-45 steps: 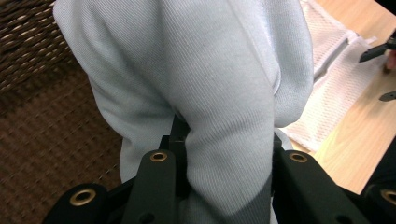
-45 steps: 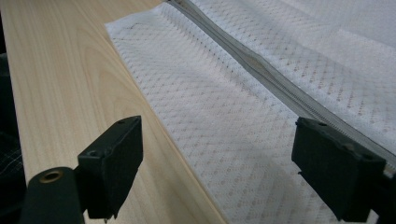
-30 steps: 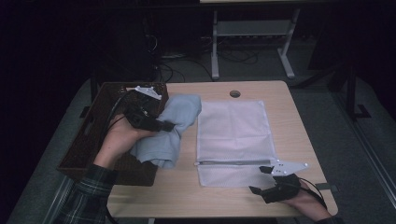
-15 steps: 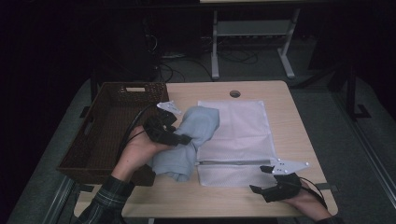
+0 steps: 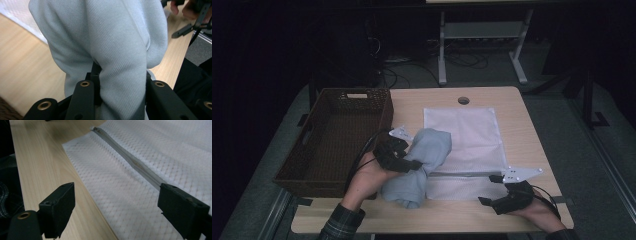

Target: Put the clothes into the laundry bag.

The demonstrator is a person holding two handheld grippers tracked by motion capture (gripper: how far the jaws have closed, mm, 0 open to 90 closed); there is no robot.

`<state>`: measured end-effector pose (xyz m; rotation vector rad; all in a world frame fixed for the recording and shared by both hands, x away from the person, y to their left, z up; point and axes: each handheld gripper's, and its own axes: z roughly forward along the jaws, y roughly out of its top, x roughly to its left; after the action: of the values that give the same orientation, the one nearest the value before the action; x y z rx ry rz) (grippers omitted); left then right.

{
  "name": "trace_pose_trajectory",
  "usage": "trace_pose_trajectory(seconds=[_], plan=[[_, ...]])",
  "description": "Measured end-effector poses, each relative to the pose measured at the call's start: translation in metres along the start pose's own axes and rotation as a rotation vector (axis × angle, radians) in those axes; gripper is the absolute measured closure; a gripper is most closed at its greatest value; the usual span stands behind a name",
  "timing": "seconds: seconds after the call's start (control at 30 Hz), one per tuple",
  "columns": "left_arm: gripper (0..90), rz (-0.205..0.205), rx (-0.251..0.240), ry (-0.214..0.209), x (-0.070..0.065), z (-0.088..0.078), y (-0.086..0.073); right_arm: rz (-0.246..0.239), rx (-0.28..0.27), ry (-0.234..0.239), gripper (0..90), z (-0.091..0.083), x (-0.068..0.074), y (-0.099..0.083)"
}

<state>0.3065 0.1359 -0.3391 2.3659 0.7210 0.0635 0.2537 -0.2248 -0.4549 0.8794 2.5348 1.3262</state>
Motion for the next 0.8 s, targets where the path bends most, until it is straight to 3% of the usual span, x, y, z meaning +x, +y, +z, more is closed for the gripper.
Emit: trace_pose_trajectory(seconds=[0.07,0.23,0.3,0.7,0.8], plan=[[68.9,-0.009,0.006,0.003,-0.003,0.004,-0.007,-0.022,0.012,0.028,19.0,0.001,-0.002,0.006],[68.9,-0.019,0.004,0.022,-0.006,0.009,-0.019,-0.06,0.015,0.025,22.4,0.007,-0.007,0.014],[68.8,-0.036,0.012,0.029,-0.006,0.012,-0.028,-0.053,0.01,0.028,24.8,0.008,-0.009,0.017],[68.8,-0.035,0.016,0.02,-0.011,0.013,-0.041,-0.081,-0.012,0.045,44.0,0.013,-0.025,0.034],[68.8,-0.044,0.008,0.013,-0.01,0.01,-0.043,-0.099,-0.003,0.078,50.6,0.02,-0.031,0.042]])
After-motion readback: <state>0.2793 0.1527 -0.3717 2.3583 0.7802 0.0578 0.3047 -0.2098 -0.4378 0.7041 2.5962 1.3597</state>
